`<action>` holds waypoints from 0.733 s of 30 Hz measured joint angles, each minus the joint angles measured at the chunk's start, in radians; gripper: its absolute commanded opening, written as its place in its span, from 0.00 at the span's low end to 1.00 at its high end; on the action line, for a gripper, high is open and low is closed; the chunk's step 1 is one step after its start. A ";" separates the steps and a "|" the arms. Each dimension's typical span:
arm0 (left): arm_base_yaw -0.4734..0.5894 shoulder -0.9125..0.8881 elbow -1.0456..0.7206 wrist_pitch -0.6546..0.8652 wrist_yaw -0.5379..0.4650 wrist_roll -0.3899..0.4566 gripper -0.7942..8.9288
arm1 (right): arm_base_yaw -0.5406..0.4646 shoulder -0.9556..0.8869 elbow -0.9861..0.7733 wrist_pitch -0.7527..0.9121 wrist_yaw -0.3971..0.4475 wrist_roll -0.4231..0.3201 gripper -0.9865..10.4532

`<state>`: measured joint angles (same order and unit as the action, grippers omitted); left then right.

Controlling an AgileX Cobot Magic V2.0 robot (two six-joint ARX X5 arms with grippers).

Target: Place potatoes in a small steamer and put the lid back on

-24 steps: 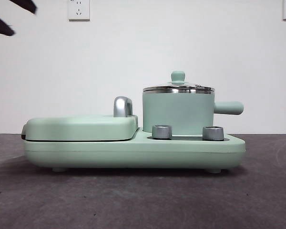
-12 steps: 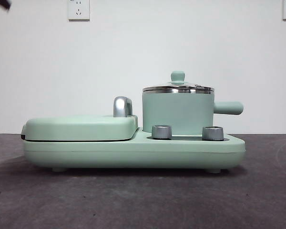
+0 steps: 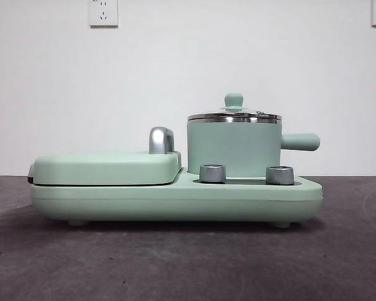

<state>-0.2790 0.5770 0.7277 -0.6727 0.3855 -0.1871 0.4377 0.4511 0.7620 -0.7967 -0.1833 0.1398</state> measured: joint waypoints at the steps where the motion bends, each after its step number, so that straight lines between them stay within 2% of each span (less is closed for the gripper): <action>1: 0.000 0.000 0.000 0.000 0.000 0.000 0.09 | 0.000 0.000 0.000 0.001 0.000 0.000 0.10; 9: 0.000 -0.018 -0.002 0.007 -0.002 0.007 0.09 | 0.000 0.000 0.000 0.001 0.000 0.000 0.10; 12: 0.010 -0.097 -0.053 0.048 -0.014 0.082 0.09 | 0.000 0.000 0.000 0.001 0.000 0.000 0.10; 16: 0.084 -0.261 -0.266 0.277 -0.099 0.211 0.09 | 0.000 0.000 0.000 0.001 0.000 0.000 0.10; 19: 0.146 -0.381 -0.476 0.489 -0.180 0.224 0.09 | 0.000 0.000 0.000 0.001 0.000 0.000 0.10; 22: 0.197 -0.512 -0.637 0.581 -0.257 0.220 0.09 | 0.000 0.000 0.000 0.001 0.000 0.000 0.10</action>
<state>-0.0818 0.0654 0.0910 -0.0921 0.1284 0.0330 0.4377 0.4511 0.7620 -0.7959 -0.1829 0.1398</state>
